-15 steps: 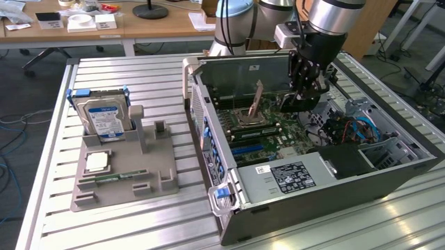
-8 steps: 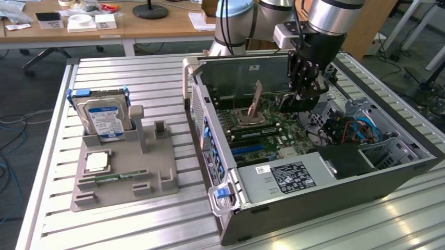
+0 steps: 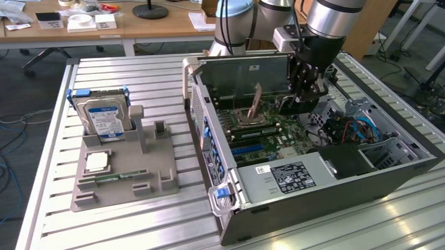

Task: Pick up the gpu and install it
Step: 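Insert the gpu into the slot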

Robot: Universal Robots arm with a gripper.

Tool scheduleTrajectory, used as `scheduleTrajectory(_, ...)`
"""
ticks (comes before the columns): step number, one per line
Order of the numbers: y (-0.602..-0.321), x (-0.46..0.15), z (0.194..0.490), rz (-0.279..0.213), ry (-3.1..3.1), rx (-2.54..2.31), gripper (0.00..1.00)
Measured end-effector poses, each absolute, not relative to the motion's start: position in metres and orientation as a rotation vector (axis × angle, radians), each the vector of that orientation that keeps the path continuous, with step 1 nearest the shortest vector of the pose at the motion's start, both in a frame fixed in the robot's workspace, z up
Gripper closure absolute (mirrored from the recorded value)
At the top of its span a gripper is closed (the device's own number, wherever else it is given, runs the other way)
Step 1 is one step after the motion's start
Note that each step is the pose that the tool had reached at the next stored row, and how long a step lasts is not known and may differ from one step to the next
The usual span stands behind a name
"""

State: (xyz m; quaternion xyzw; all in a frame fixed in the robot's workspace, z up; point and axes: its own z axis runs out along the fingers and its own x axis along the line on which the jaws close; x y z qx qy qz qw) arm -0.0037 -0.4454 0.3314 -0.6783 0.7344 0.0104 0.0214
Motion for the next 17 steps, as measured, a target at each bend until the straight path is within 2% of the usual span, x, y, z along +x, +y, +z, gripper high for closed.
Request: scheduleTrajectory(17, -0.4526, -0.0115, 0.3216, 0.03, 2.243, -2.135, 0.73)
